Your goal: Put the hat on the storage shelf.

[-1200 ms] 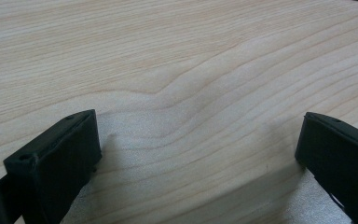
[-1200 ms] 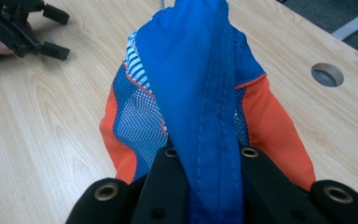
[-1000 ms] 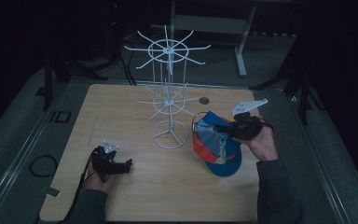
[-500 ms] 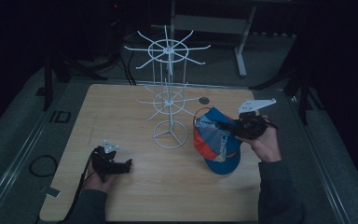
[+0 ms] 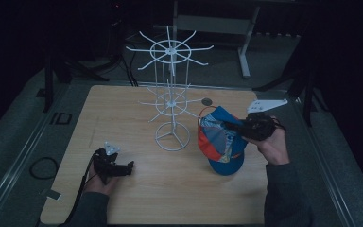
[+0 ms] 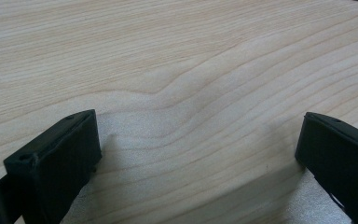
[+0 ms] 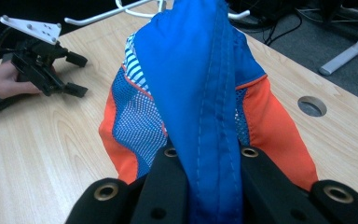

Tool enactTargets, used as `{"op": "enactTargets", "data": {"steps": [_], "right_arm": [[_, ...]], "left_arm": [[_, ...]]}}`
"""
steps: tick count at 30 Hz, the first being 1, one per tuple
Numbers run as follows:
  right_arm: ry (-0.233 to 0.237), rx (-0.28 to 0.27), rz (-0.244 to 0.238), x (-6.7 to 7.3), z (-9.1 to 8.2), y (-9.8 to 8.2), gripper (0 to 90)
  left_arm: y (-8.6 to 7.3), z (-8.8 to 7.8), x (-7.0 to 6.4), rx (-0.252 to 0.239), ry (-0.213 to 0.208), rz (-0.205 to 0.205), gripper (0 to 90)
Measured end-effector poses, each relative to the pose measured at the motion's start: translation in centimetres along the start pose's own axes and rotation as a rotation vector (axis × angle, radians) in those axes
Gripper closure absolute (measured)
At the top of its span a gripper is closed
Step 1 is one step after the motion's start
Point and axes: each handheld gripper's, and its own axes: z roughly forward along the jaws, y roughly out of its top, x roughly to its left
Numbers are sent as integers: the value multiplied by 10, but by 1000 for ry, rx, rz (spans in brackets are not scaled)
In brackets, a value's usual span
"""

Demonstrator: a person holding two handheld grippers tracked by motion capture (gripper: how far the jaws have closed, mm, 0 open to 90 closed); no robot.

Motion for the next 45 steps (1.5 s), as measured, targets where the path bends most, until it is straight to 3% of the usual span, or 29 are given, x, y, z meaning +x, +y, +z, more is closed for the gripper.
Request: {"op": "enactTargets", "data": {"steps": [18, 31, 45], "right_arm": [[3, -79, 16, 3, -12, 3, 879], [10, -107, 11, 4, -22, 6, 879], [44, -148, 17, 4, -31, 10, 880]], "left_arm": [[0, 0, 0, -1, 1, 0, 0], [0, 0, 0, -1, 1, 0, 0], [0, 0, 0, -1, 1, 1, 0]]}}
